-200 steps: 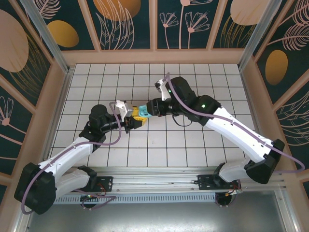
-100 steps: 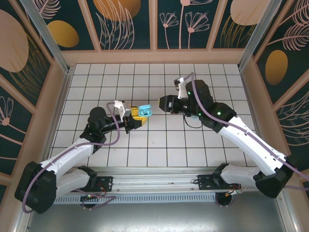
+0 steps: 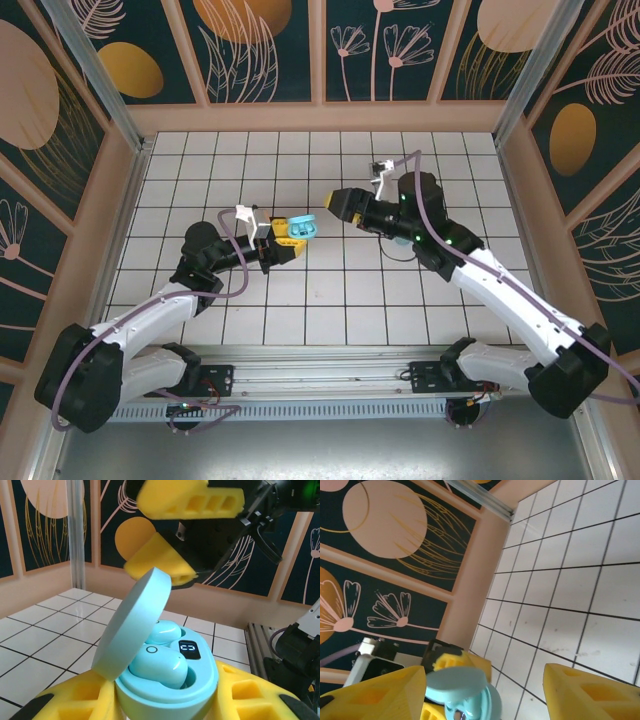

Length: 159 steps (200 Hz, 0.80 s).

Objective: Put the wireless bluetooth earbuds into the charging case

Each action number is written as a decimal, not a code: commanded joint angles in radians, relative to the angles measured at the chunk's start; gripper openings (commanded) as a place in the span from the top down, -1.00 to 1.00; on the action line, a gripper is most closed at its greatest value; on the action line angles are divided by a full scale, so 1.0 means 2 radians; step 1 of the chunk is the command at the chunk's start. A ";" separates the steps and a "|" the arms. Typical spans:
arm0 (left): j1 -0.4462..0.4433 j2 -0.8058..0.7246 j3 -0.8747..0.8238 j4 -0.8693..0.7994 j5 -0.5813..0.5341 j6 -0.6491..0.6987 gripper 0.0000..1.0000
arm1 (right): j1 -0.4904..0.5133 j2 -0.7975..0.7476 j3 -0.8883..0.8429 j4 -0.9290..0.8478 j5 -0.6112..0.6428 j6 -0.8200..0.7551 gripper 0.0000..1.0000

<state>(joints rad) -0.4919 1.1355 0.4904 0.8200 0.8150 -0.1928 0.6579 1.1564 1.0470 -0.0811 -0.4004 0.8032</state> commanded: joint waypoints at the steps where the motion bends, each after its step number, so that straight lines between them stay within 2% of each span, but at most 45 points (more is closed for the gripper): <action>1: 0.000 0.002 0.005 0.032 0.015 -0.008 1.00 | -0.003 0.032 0.027 0.035 -0.043 0.008 -0.26; 39: 0.000 0.001 0.008 0.029 0.015 -0.004 1.00 | 0.002 0.070 0.037 0.035 -0.081 0.011 -0.24; 77: 0.000 0.000 0.010 0.025 0.010 0.001 1.00 | 0.014 0.057 0.019 0.022 -0.086 0.013 -0.25; 133: 0.000 0.006 0.015 0.032 0.012 -0.006 1.00 | 0.033 0.030 -0.041 0.084 -0.111 0.058 -0.25; 159: 0.000 0.003 0.015 0.030 0.012 -0.009 1.00 | 0.041 0.047 -0.042 0.111 -0.135 0.074 -0.12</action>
<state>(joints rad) -0.4919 1.1435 0.4908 0.8291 0.8246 -0.1928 0.7223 1.2339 0.9714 0.0334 -0.6052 0.9028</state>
